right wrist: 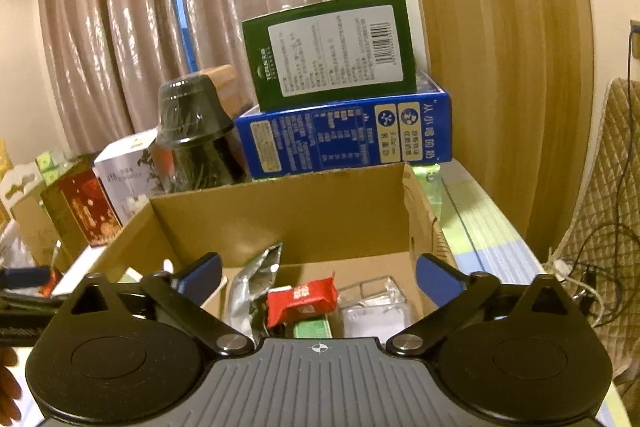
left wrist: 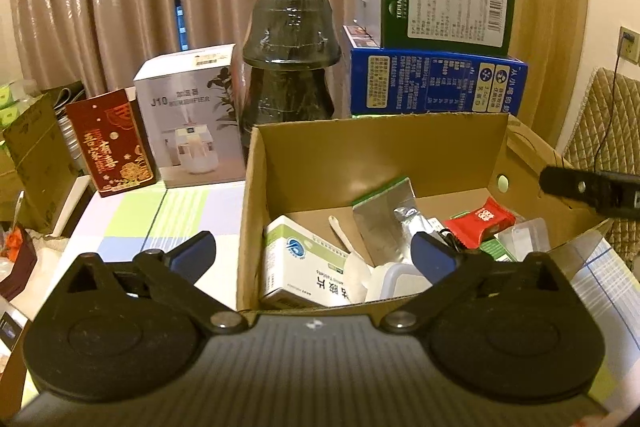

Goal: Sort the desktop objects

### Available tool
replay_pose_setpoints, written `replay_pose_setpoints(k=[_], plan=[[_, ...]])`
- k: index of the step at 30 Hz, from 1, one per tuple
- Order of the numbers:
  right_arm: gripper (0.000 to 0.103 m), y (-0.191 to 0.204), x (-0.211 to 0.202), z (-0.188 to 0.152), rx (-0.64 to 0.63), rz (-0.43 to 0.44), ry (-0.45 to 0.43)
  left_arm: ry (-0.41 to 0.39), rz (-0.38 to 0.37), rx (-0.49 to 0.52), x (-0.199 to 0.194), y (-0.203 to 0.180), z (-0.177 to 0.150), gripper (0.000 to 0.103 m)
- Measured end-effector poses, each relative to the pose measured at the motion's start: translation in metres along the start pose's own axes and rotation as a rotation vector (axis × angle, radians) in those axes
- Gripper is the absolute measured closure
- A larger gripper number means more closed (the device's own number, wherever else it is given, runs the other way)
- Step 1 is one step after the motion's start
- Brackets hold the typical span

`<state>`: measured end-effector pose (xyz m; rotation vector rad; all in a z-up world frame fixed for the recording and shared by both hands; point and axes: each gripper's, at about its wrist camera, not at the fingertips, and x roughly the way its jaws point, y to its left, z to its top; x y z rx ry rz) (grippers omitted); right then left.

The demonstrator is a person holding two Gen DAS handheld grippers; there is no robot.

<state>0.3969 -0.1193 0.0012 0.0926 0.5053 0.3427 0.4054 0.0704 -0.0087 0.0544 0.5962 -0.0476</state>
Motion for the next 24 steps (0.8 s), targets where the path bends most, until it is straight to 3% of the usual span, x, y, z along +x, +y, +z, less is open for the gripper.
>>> replay_pose_setpoints(k=[14,24], plan=[[0.002,-0.005,-0.036,-0.013,0.036,0.011,0.036,0.072,0.028,-0.083,-0.035,0.007,-0.019,0.001],[0.002,-0.012,-0.085,-0.03,0.052,-0.04,0.04,0.054,0.04,-0.114,-0.074,0.008,-0.029,0.001]])
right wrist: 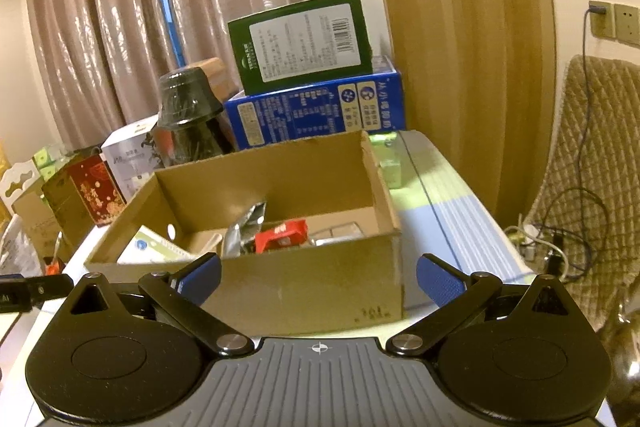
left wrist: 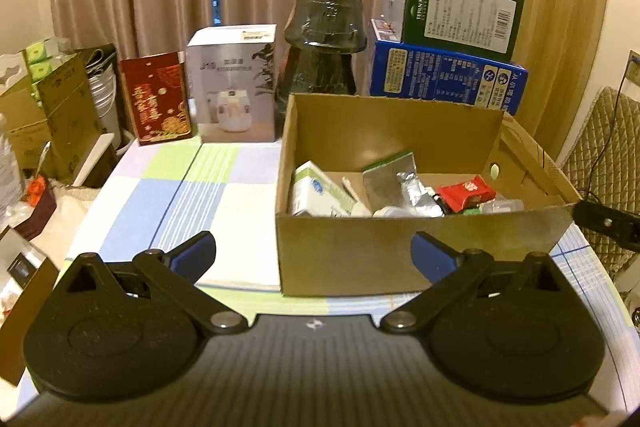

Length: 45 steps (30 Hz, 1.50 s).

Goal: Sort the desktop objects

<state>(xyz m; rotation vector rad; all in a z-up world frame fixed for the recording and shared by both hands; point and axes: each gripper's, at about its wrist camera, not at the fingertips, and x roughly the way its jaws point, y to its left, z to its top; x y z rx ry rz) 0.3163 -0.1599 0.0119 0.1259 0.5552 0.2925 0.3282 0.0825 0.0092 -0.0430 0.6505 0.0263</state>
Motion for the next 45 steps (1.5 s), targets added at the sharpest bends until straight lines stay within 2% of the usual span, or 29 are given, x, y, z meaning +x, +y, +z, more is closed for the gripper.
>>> replay_pose_setpoints(k=[5,11,16,24,29,36,45], plan=[[0.002,0.0,-0.033,0.001,-0.005,-0.01,0.012,0.021,-0.044,-0.049,-0.026,-0.002,-0.006,0.001],[0.002,-0.004,-0.077,0.003,0.01,-0.003,0.086,0.027,-0.038,-0.023,-0.07,-0.021,-0.013,0.001],[0.002,0.003,-0.115,0.001,-0.016,0.018,0.112,0.03,-0.075,-0.028,-0.109,-0.033,-0.017,0.001],[0.002,0.012,-0.166,-0.008,-0.062,-0.009,0.145,0.032,-0.072,-0.043,-0.168,-0.05,-0.025,0.001],[0.002,0.012,-0.192,-0.02,-0.054,-0.009,0.145,0.02,-0.067,-0.011,-0.198,-0.061,-0.029,0.001],[0.002,0.014,-0.213,-0.028,-0.053,0.006,0.146,0.011,-0.067,0.003,-0.223,-0.066,-0.035,0.001],[0.002,0.022,-0.227,-0.038,-0.069,0.021,0.156,0.019,-0.073,-0.008,-0.232,-0.066,-0.047,0.001]])
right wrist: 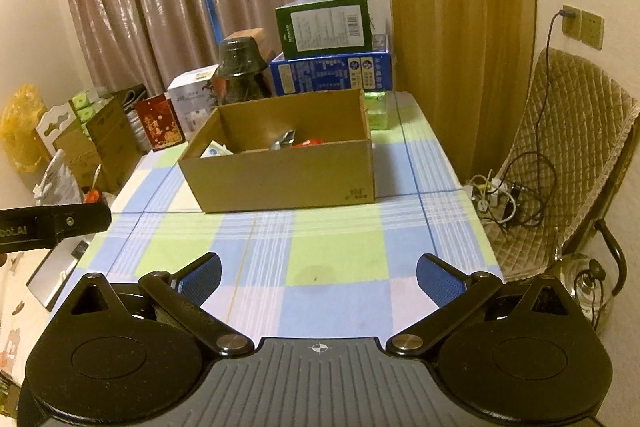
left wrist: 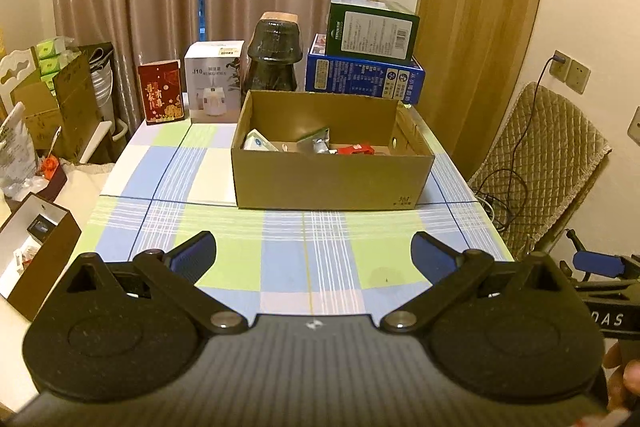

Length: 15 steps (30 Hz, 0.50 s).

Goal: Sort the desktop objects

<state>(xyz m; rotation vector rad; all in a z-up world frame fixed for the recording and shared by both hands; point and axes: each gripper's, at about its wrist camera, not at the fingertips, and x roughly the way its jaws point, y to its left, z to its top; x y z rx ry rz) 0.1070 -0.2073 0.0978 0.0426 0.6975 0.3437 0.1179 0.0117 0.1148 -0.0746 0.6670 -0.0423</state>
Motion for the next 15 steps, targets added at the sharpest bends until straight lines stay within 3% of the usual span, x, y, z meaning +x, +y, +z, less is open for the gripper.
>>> replay_pose_setpoints(k=[15], plan=[[0.002,0.007,-0.012,-0.009,-0.005,0.004,-0.003,0.03,0.012,-0.003,-0.006,0.005,-0.019,0.001]])
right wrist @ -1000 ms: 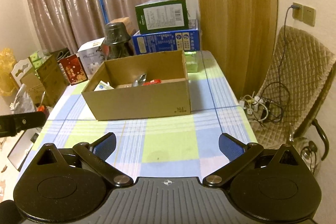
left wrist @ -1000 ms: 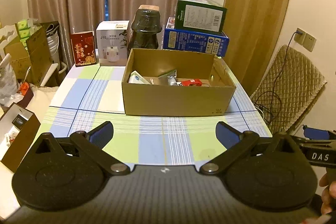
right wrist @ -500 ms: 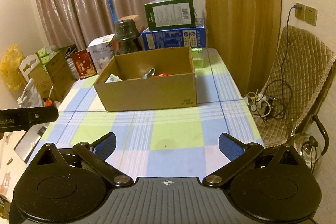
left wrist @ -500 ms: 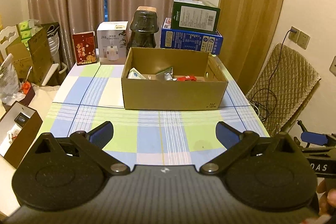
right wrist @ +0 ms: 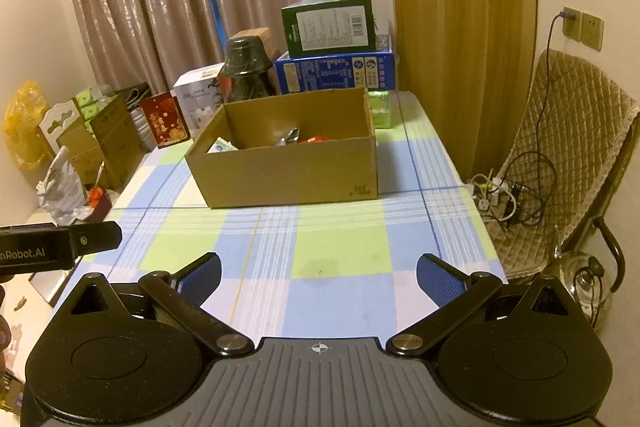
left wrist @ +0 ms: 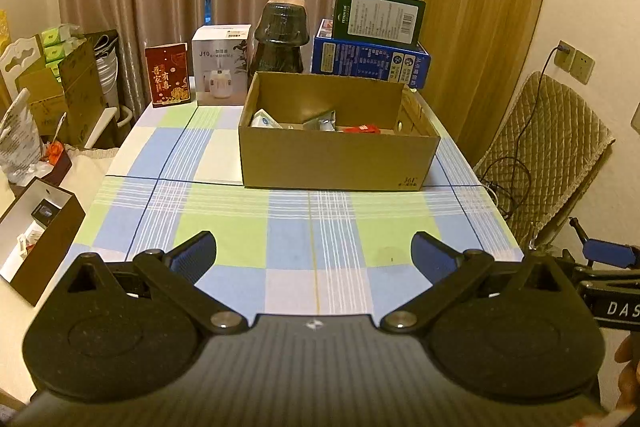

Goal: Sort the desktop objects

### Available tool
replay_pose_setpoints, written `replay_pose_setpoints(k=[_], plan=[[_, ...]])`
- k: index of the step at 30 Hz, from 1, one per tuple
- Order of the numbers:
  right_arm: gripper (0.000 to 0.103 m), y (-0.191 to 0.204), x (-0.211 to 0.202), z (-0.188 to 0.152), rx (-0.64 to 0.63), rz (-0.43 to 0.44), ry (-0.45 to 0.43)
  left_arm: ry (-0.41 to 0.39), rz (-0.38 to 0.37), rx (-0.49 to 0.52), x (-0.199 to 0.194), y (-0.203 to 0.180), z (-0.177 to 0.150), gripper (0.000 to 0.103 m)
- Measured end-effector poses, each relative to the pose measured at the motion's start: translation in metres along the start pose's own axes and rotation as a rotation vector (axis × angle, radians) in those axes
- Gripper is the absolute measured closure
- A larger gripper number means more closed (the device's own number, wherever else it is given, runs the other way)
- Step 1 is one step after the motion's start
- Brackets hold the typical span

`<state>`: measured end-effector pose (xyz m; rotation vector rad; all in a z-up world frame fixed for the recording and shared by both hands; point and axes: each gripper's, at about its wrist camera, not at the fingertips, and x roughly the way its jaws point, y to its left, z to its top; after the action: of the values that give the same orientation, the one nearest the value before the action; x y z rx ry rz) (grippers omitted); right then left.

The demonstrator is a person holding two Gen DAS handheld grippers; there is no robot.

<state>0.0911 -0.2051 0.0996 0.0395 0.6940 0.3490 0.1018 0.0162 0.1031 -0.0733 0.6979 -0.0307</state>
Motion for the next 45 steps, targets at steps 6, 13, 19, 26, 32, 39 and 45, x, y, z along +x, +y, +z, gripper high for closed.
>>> replay_pose_setpoints(k=[6,13,19,26,32,39,45], plan=[[0.002,-0.002,-0.004,-0.003,0.008,-0.007,-0.002,0.007,0.004,0.008,-0.002,-0.001,-0.006,0.001],[0.002,0.0,-0.005,-0.005,0.004,-0.013,0.01,0.011,0.004,0.009,-0.003,-0.001,-0.011,0.001],[0.002,0.003,-0.003,-0.006,-0.003,-0.018,0.022,0.015,0.002,0.011,-0.001,-0.001,-0.014,0.001],[0.002,0.004,0.0,-0.007,-0.008,-0.016,0.029,0.025,0.011,0.009,0.002,0.001,-0.017,0.001],[0.002,0.004,0.002,-0.008,-0.005,-0.018,0.036,0.024,0.01,0.011,0.002,0.001,-0.018,0.001],[0.002,0.006,0.002,-0.008,-0.01,-0.02,0.038,0.026,0.01,0.012,0.003,0.0,-0.018,0.001],[0.002,0.006,0.003,-0.009,-0.013,-0.023,0.04,0.026,0.002,0.019,0.003,0.0,-0.017,0.001]])
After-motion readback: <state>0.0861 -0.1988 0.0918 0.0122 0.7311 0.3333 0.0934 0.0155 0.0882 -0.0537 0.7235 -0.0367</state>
